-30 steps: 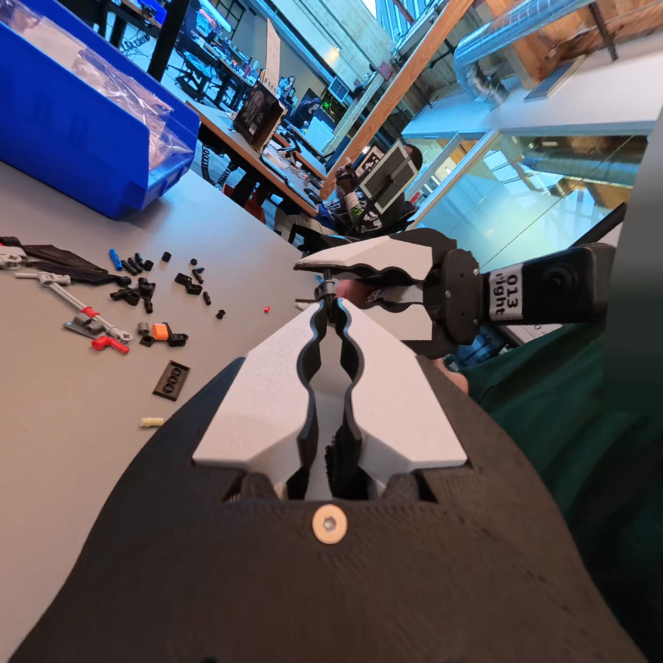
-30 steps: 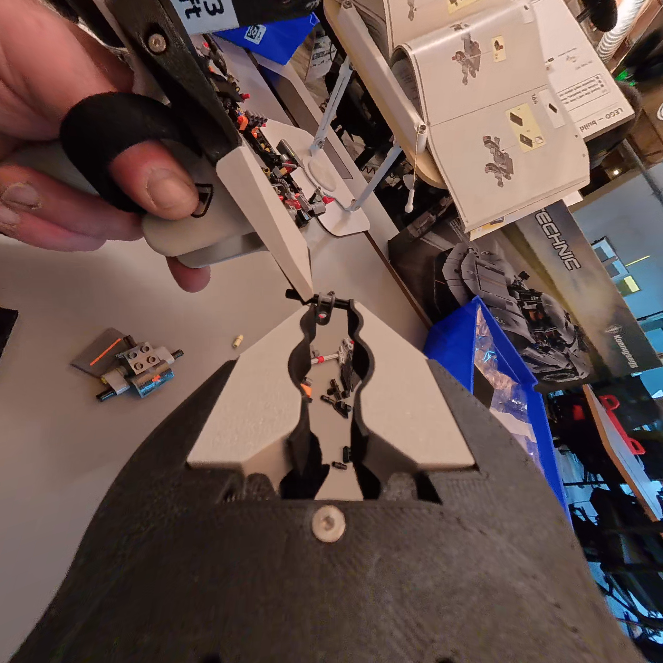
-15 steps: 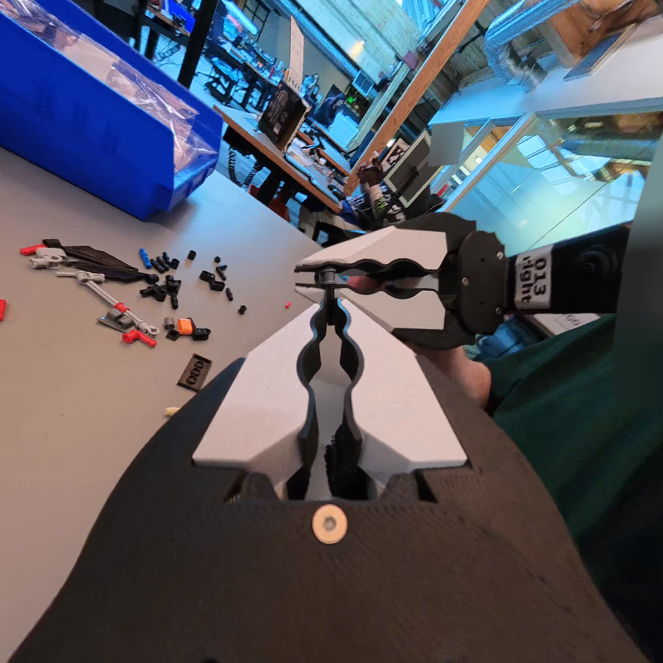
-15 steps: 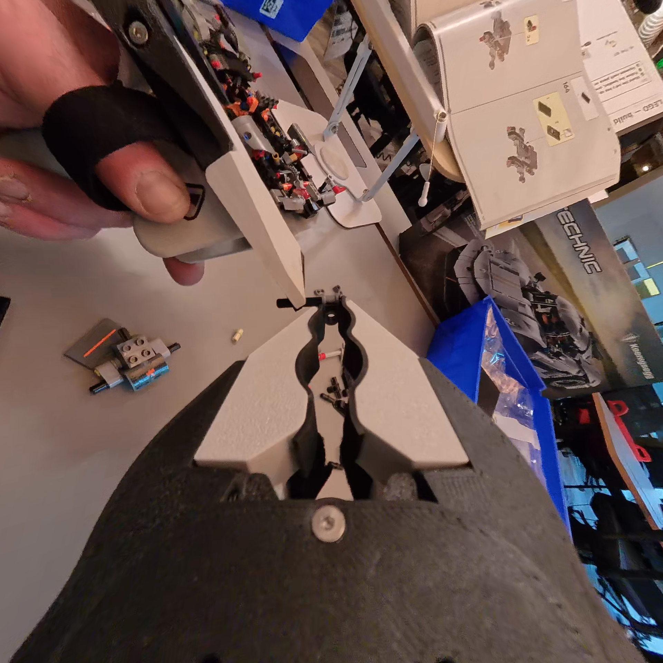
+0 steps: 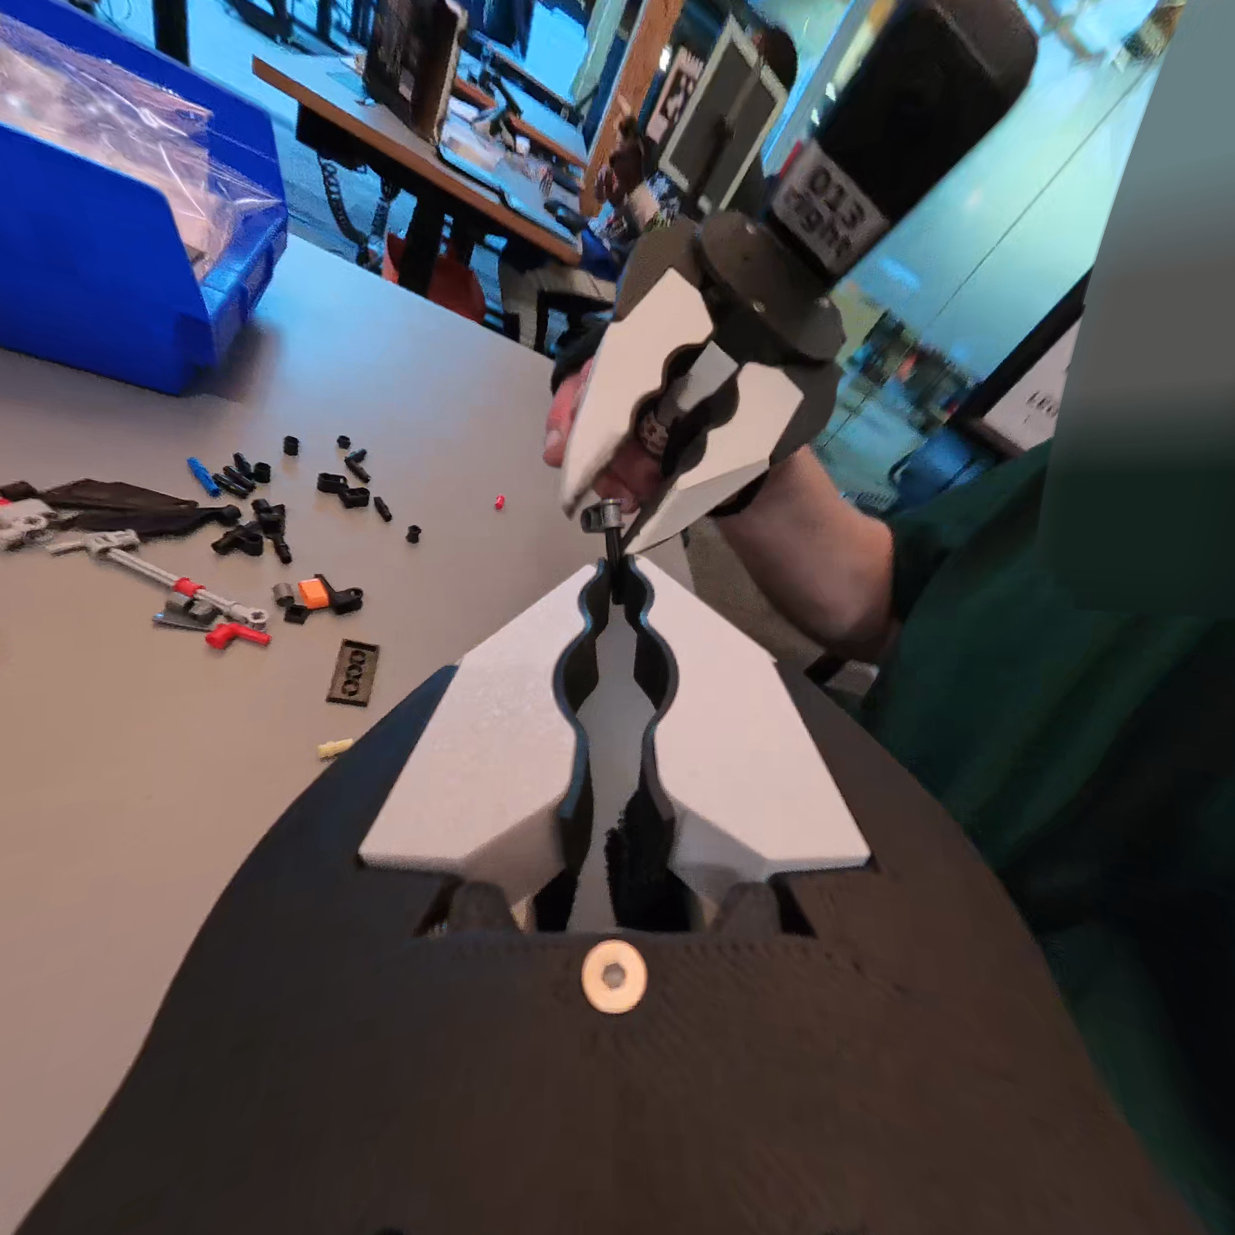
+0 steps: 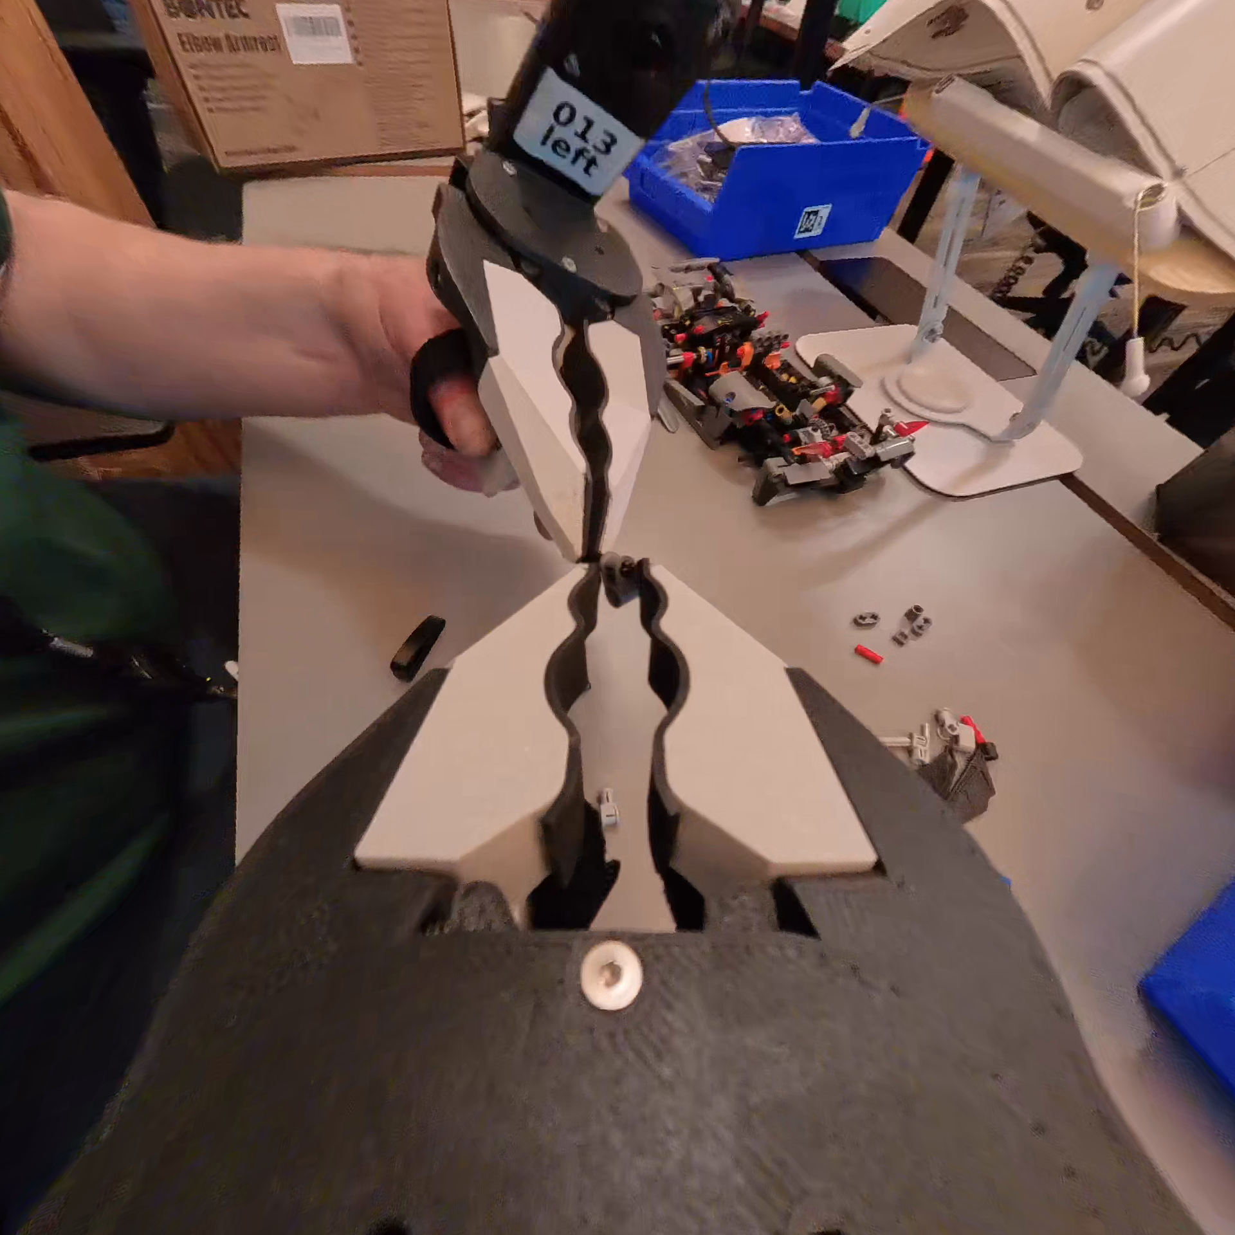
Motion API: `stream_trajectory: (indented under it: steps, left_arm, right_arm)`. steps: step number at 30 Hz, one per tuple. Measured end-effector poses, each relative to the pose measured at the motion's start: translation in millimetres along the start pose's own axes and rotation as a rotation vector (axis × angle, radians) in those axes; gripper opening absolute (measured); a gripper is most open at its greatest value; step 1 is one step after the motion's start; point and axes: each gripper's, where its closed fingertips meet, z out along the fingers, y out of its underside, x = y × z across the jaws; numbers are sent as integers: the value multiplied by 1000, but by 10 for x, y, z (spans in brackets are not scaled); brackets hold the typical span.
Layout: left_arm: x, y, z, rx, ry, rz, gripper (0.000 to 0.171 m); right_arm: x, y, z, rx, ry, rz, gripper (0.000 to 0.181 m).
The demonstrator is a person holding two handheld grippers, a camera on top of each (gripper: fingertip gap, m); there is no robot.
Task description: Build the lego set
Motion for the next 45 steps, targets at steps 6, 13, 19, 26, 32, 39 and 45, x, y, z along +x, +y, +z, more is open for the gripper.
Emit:
stream_trajectory:
  steps: [6, 13, 19, 26, 32, 39, 45]
  left_arm:
    - [118, 18, -24, -92, 18, 167, 2]
    - [126, 19, 9, -85, -59, 274, 5]
    - [183, -19, -7, -85, -47, 303, 3]
    - [300, 112, 8, -197, 10, 423, 2]
    - [382, 71, -28, -201, 35, 485, 2]
    - [385, 92, -36, -191, 62, 436, 2]
    - [411, 123, -39, -163, 52, 420, 3]
  right_arm:
    - [-107, -33, -32, 61, -103, 51, 7]
    - [-152, -34, -16, 130, -74, 131, 7]
    - [-211, -73, -42, 196, -106, 205, 8]
    - [-414, -97, -92, 166, -238, 143, 5]
    - [-463, -151, -111, 185, -233, 54, 7]
    - [-453, -137, -100, 144, -155, -122, 5]
    - [-501, -117, -108, 185, -199, -102, 4]
